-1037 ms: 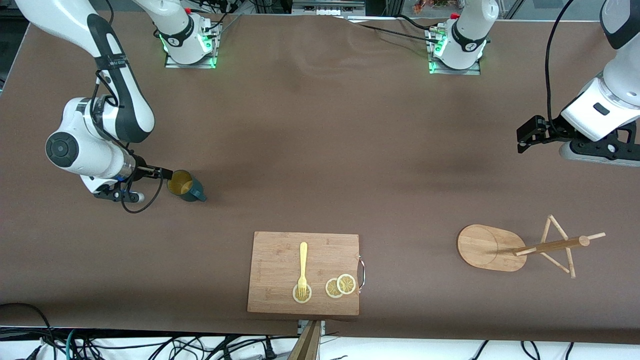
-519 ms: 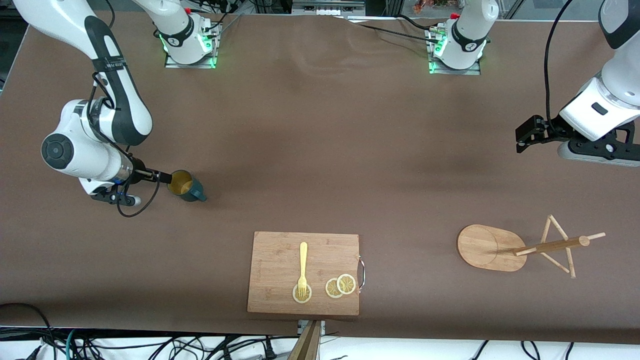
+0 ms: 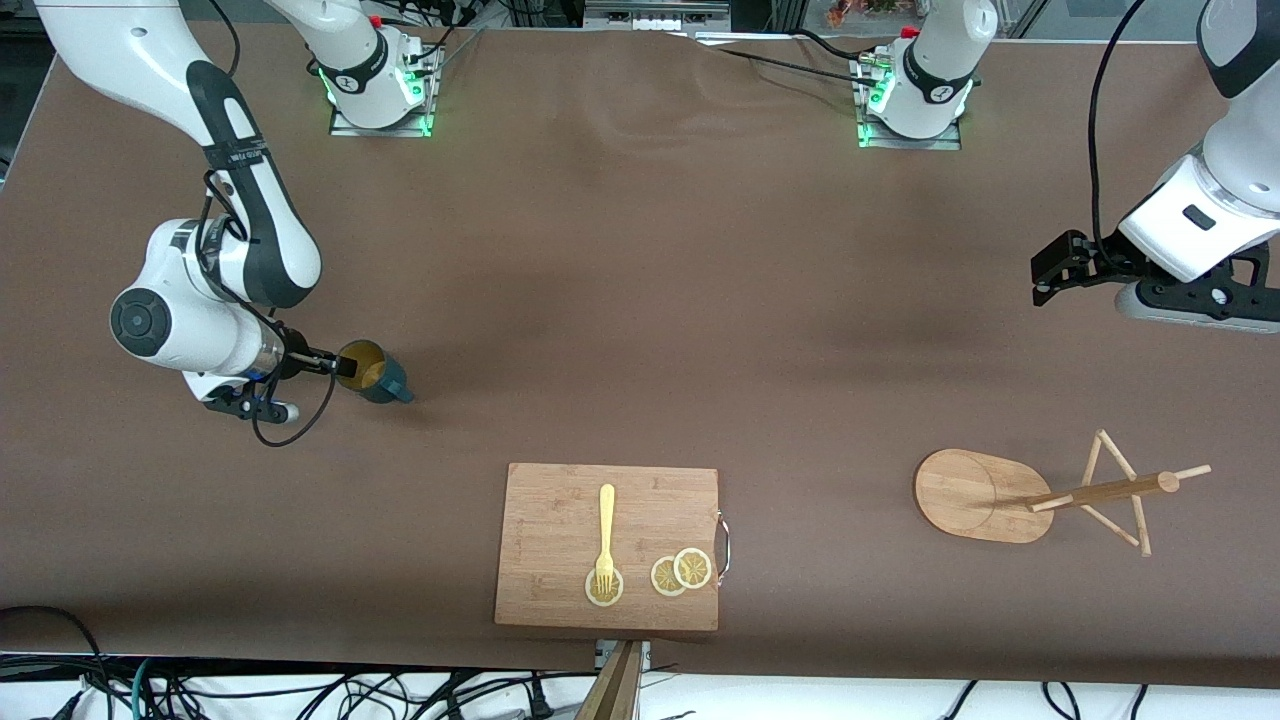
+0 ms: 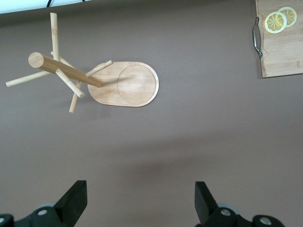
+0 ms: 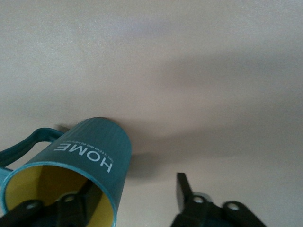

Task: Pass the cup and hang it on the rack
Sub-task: 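Close the right gripper on the teal mug's rim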

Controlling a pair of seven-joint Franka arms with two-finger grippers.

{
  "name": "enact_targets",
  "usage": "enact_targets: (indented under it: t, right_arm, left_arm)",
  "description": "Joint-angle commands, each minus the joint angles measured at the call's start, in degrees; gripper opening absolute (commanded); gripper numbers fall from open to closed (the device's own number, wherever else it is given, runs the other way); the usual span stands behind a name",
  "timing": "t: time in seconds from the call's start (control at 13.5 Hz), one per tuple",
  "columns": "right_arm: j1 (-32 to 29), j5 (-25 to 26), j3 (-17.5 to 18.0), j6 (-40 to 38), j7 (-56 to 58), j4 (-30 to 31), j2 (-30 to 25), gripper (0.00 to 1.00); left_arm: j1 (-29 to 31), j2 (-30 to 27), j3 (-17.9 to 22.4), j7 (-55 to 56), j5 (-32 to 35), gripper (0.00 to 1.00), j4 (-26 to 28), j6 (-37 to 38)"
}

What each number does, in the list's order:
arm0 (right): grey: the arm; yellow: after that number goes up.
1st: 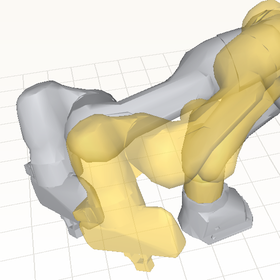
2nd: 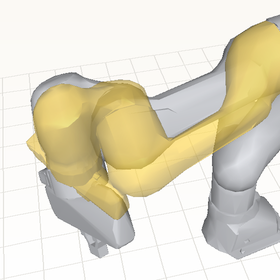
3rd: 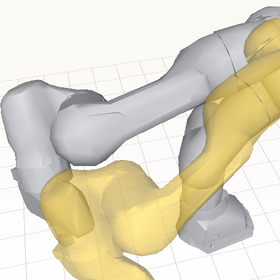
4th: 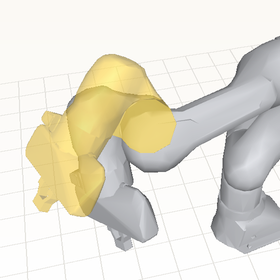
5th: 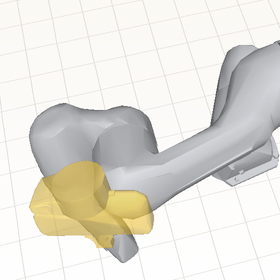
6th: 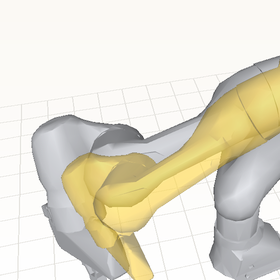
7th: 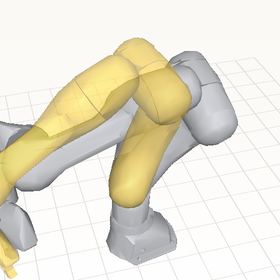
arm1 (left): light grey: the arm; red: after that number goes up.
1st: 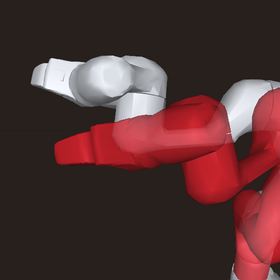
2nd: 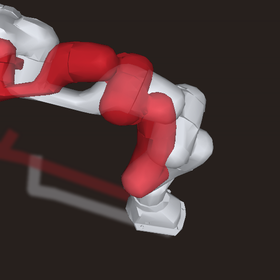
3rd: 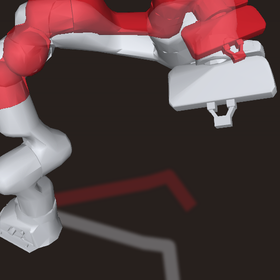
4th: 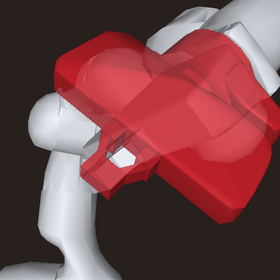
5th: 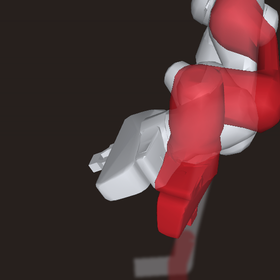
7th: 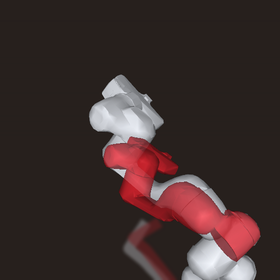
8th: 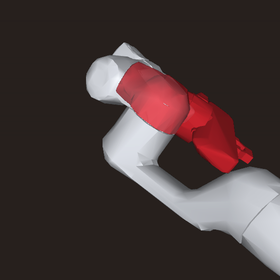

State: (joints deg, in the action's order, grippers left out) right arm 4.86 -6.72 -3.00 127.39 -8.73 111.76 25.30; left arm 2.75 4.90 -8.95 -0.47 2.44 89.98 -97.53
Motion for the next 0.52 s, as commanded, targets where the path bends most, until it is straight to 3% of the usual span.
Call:
enact_targets:
  t: [0.0,0.15,0.22,0.44]
  right_arm:
    - [0.6,-0.8,0.2,-0.5,-0.6,-0.7,0.4,0.26]
    - [1.2,-0.8,0.3,-0.7,-0.6,-0.8,0.4,0.05]
    - [1.6,-0.8,0.3,-0.7,0.1,-0.8,0.3,0.0]
    - [3.5,-0.1,0.3,-0.9,3.9,-1.3,-0.3,0.0]
  left_arm:
    - [0.0,0.4,0.2,-0.7,-0.9,1.0,-1.3,0.8]
    - [0.0,0.4,0.1,-1.0,-0.8,1.0,-1.3,0.8]
    - [0.0,0.4,0.2,-1.2,-0.6,1.0,-1.3,0.8]
    - [0.0,0.4,0.1,-1.1,-0.6,1.0,-1.3,0.8]
